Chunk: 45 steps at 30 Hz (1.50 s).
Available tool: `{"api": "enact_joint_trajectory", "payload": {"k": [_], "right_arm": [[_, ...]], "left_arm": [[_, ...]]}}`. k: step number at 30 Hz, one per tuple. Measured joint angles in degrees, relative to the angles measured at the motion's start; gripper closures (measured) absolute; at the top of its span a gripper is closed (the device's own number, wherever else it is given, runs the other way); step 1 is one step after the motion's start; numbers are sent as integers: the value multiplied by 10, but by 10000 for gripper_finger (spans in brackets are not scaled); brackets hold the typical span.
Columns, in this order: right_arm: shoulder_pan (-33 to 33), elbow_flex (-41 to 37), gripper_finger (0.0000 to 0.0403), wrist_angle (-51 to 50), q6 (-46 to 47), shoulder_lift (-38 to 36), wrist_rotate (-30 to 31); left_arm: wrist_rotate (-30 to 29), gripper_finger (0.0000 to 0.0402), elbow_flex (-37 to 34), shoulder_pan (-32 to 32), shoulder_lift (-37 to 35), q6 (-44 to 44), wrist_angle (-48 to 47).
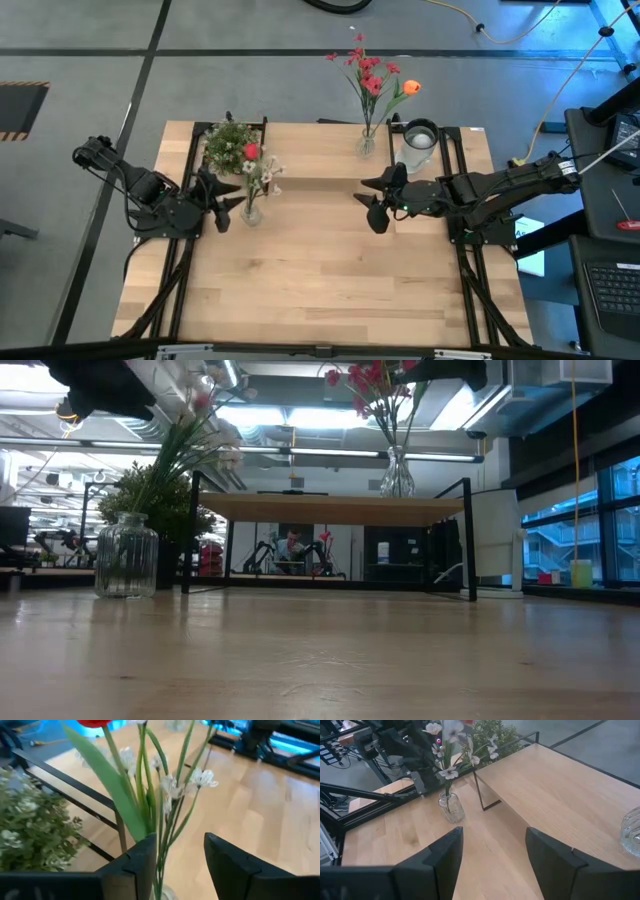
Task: Pick and place flowers into a vace then onto a shelf
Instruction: Put the transparent flower vase on the shelf
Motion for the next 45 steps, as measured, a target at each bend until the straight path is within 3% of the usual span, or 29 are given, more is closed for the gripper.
{"api": "enact_joint_trajectory", "payload": {"k": [12, 17, 28, 35, 45], "right_arm": [[0, 0, 186, 0, 0, 0, -1], [0, 0, 186, 0, 0, 0, -1], [0, 0, 186, 0, 3, 0, -1], [0, 0, 186, -5, 4, 0, -1], [0, 0, 186, -5, 4, 0, -1]], "left_arm": [[133, 224, 0, 0, 31, 73, -53], [132, 210, 0, 1, 59, 45, -105], [134, 174, -2, 43, 125, 43, -104], [208, 156, -2, 78, 160, 0, -103], [213, 155, -2, 122, 190, -1, -94]]}}
